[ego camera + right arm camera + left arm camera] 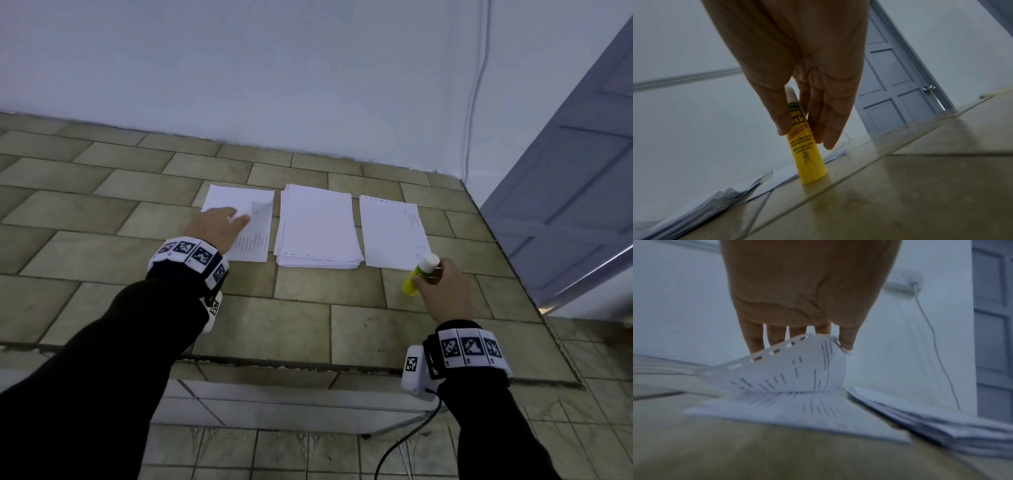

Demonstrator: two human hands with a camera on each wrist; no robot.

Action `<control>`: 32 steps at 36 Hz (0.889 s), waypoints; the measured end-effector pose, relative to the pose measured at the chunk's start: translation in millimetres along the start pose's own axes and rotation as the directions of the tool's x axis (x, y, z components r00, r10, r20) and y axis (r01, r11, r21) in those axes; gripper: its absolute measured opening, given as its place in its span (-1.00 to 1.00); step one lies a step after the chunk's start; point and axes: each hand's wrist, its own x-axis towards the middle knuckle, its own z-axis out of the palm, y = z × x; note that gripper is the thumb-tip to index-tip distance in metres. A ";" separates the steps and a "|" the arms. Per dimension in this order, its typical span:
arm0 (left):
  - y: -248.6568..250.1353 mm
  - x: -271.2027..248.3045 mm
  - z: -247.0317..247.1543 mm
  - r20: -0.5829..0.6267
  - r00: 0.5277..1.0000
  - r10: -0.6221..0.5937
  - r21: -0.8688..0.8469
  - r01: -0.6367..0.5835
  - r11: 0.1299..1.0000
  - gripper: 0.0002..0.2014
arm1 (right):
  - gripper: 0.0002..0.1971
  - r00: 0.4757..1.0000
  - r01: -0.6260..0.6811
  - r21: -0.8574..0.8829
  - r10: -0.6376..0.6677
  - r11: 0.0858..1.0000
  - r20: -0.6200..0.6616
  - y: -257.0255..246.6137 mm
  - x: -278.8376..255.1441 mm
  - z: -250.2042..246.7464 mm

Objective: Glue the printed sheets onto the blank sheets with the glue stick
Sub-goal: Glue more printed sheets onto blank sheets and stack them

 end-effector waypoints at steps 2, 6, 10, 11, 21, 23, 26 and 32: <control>3.6 -4.6 -11.8 -0.094 0.995 -0.017 -0.065 0.011 0.998 -0.59 | -0.66 1.000 -0.002 -0.003 0.002 1.000 0.005 0.4 0.7 0.1; 14.5 -17.8 -37.8 -0.243 0.969 -0.040 -0.198 -0.010 0.980 -0.63 | -0.65 1.000 -0.006 0.001 0.006 1.000 0.007 2.5 2.3 1.3; 29.3 -36.3 -53.7 -0.372 0.925 0.076 -0.269 -0.185 0.945 -0.64 | -0.65 1.000 -0.005 0.009 0.005 1.000 0.007 2.8 2.1 1.9; 33.0 -41.8 -54.4 -0.388 0.915 0.109 -0.282 -0.231 0.931 -0.64 | -0.65 1.000 -0.004 0.011 0.004 1.000 0.007 2.5 2.1 2.1; 50.0 -98.9 -5.6 0.073 0.774 0.629 -0.265 -0.593 0.761 -0.45 | -0.62 1.000 0.007 -0.003 -0.007 1.000 0.001 2.2 1.3 1.5; 47.7 -107.6 8.6 0.199 0.724 0.660 -0.209 -0.627 0.751 -0.32 | -0.62 1.000 0.003 0.005 -0.003 1.000 0.024 2.4 1.6 0.2; 37.3 -116.6 28.3 0.335 0.664 0.669 -0.118 -0.675 0.728 -0.25 | -0.58 0.996 -0.004 0.010 0.003 1.000 0.086 5.1 2.5 -1.1; 22.0 -124.6 43.5 0.496 0.626 0.602 0.018 -0.700 0.714 -0.51 | -0.59 0.992 0.023 0.022 -0.025 0.999 0.122 8.6 1.1 -3.8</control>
